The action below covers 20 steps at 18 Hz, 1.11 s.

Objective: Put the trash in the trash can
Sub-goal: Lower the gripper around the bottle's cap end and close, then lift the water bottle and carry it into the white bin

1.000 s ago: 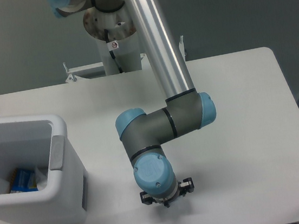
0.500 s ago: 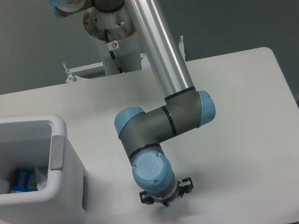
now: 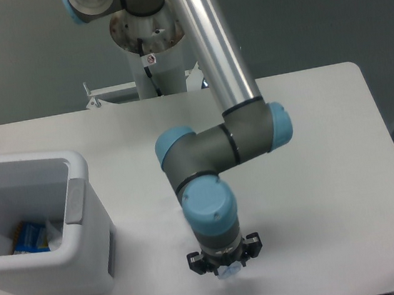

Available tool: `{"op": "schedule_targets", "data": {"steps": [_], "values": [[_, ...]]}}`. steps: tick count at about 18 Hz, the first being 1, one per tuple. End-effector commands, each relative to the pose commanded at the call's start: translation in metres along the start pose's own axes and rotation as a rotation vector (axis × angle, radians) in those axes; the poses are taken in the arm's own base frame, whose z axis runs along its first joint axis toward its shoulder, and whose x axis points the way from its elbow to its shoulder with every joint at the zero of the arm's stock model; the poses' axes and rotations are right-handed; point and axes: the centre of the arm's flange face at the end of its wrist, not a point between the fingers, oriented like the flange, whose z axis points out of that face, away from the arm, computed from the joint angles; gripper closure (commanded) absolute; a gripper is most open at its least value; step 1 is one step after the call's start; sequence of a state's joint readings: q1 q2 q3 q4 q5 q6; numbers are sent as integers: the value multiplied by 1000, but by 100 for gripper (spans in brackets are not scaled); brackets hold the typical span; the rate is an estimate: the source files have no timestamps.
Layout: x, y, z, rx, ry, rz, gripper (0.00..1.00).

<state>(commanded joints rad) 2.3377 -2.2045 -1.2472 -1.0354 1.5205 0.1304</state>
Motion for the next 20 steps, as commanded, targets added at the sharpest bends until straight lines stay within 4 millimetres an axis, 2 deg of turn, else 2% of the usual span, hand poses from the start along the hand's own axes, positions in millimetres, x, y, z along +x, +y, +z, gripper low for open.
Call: {"op": "schedule_targets", "data": {"steps": [5, 9, 14, 17, 20], "values": [[-18, -8, -63, 106, 100, -69, 48], [-31, -18, -135, 244, 221, -130, 47], [-38, -10, -212, 369, 352, -156, 47], [-38, -7, -249, 439, 421, -164, 47], [-32, -7, -274, 486, 462, -167, 47]]}}
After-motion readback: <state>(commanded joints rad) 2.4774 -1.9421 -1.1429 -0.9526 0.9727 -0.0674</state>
